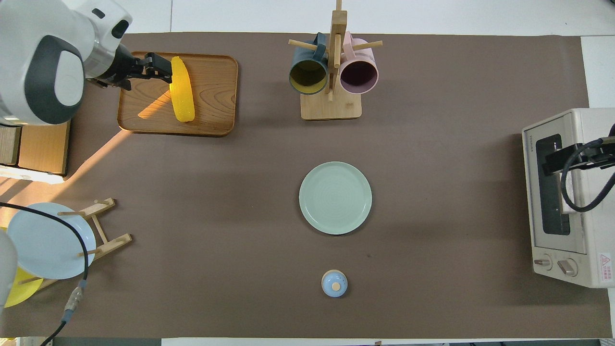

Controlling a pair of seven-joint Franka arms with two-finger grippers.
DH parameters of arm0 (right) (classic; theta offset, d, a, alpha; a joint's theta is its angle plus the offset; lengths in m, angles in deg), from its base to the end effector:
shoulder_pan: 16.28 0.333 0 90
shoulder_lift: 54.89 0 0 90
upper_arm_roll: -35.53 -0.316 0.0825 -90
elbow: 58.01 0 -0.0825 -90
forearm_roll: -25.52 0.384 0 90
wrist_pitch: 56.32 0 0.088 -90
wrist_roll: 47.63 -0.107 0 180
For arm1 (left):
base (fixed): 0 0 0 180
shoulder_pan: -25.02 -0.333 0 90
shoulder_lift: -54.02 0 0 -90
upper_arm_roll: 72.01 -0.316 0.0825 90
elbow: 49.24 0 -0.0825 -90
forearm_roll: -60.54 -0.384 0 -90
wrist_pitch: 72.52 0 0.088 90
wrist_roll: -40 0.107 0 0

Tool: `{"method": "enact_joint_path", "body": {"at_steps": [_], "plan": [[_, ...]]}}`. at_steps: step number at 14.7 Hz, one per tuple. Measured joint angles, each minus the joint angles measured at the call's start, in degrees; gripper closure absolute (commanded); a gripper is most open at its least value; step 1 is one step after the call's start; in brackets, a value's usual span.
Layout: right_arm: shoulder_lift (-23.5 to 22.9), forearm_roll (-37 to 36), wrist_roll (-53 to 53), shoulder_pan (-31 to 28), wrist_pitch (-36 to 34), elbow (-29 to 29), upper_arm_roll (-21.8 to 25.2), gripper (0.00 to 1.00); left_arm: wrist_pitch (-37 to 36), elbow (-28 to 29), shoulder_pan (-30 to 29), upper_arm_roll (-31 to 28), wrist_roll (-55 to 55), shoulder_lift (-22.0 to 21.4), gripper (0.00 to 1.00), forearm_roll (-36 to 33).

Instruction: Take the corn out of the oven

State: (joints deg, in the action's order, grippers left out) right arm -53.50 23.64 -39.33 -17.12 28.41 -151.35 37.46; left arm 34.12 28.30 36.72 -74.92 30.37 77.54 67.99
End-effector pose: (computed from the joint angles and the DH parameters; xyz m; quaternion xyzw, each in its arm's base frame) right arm 0.5344 -0.0298 0.6031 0.9967 0.0477 -0.0642 0.0098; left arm 0.6818 -0.1219 0.4999 0.9972 0.0203 0.0397 0.0602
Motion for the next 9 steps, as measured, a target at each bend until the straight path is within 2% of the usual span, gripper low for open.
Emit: {"method": "enact_joint_path", "body": {"at_steps": [5, 9], "plan": [[0.0, 0.0, 0.0, 0.0, 0.0, 0.0, 0.0, 0.0, -16.9, 0.1, -0.2, -0.4, -0.3, -13.5, 0.0, -1.7], [0.0, 0.0, 0.0, 0.0, 0.0, 0.0, 0.0, 0.0, -25.4, 1.7, -0.3, -0.7, -0.3, -19.3, 0.0, -1.9]]}}
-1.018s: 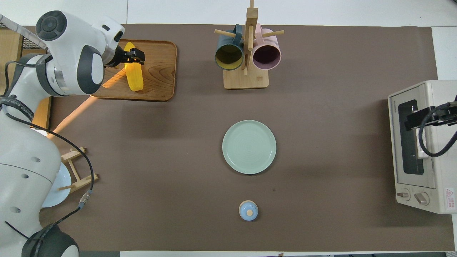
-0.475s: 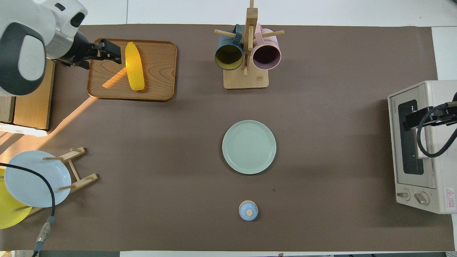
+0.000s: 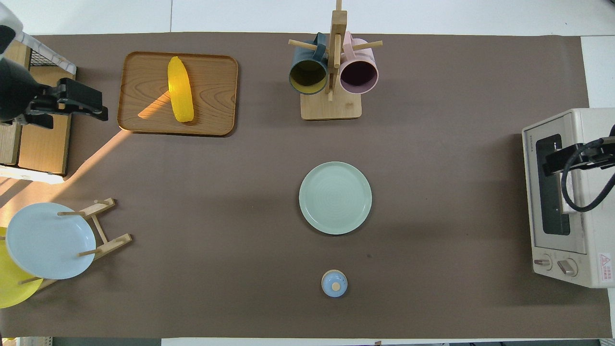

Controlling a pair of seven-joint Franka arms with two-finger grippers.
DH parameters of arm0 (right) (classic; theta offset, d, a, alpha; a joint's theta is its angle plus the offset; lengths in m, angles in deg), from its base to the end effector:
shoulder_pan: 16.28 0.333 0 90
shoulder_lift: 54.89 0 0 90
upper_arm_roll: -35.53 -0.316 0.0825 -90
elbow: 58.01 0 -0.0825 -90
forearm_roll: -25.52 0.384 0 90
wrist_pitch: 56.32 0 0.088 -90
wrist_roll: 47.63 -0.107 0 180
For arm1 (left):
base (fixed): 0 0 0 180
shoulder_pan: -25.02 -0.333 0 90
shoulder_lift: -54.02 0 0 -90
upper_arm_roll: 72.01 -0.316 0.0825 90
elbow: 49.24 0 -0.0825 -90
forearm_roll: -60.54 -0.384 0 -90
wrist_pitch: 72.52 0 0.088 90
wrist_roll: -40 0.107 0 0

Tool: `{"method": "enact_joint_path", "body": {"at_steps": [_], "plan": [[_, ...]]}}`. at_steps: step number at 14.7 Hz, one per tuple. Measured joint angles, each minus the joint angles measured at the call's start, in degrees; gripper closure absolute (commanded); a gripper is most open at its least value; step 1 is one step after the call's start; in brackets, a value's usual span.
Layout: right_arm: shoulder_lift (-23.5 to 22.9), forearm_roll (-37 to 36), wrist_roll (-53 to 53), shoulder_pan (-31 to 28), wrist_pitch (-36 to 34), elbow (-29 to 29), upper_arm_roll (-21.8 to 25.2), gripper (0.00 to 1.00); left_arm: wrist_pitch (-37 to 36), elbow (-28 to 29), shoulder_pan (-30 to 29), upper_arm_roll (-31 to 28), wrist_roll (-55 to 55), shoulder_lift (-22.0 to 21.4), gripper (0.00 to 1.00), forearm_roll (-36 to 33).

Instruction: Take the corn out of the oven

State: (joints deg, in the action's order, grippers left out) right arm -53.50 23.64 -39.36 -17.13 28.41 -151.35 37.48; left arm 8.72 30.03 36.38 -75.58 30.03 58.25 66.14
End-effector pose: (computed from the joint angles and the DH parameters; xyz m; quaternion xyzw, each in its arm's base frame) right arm 0.5344 -0.0301 0.6031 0.9968 0.0472 -0.0642 0.0098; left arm 0.5544 -0.0892 0.6577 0.9987 0.0125 -0.0265 0.0425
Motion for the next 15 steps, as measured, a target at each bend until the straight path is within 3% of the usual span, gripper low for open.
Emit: {"method": "enact_joint_path", "body": {"at_steps": [3, 7, 12, 15], "plan": [[0.0, 0.0, 0.0, 0.0, 0.0, 0.0, 0.0, 0.0, 0.1, 6.2, -0.1, 0.0, 0.0, -3.2, 0.0, 0.0], [0.0, 0.0, 0.0, 0.0, 0.0, 0.0, 0.0, 0.0, 9.9, 16.8, -0.6, 0.5, 0.8, -7.3, 0.0, -0.7], [0.0, 0.0, 0.0, 0.1, 0.0, 0.0, -0.1, 0.0, 12.6, 17.5, -1.7, 2.9, 2.0, -7.0, 0.0, -4.7], [0.0, 0.0, 0.0, 0.2, 0.0, 0.0, -0.1, 0.0, 11.6, 14.3, -2.1, 3.0, 2.2, -5.5, 0.0, -4.8]]}}
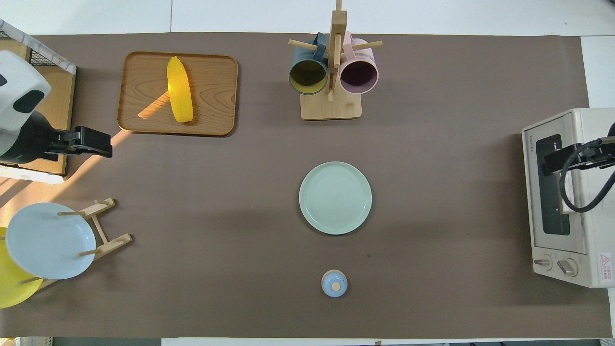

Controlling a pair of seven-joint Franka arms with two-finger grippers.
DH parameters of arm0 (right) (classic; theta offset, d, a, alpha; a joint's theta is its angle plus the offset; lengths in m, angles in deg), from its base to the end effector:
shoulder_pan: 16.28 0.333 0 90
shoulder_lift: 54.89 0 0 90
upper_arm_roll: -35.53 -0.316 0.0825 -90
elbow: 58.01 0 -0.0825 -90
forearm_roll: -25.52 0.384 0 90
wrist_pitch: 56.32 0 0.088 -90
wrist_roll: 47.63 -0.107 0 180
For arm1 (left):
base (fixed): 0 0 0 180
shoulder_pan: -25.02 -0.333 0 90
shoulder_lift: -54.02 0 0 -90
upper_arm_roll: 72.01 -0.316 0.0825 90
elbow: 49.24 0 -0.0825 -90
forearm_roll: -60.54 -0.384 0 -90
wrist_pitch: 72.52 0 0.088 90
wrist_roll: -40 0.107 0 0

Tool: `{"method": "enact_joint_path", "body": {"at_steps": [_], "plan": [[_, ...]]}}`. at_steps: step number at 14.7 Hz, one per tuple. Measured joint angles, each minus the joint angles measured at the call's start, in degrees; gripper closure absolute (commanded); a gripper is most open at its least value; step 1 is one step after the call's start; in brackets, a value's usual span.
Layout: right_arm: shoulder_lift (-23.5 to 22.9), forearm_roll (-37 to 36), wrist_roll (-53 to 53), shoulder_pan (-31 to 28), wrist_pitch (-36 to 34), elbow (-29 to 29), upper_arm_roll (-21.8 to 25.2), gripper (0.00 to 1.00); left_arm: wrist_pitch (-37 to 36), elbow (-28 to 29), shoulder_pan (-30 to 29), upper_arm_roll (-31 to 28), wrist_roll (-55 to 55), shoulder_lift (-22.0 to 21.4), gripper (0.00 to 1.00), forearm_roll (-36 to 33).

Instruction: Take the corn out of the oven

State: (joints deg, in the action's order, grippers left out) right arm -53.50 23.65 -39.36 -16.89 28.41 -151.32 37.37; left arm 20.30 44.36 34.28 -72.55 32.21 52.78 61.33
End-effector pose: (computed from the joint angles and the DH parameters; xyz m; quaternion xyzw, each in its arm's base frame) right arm 0.5346 -0.0268 0.6034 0.9966 0.0502 -0.0639 0.0100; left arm 0.5450 -0.0850 0.6110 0.9999 -0.0078 0.0030 0.0075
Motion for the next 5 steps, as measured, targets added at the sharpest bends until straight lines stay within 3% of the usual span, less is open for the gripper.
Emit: {"method": "enact_joint_path", "body": {"at_steps": [5], "plan": [[0.0, 0.0, 0.0, 0.1, 0.0, 0.0, 0.0, 0.0, -0.7, -1.2, 0.0, 0.4, 0.7, 1.6, 0.0, 0.0]]}}
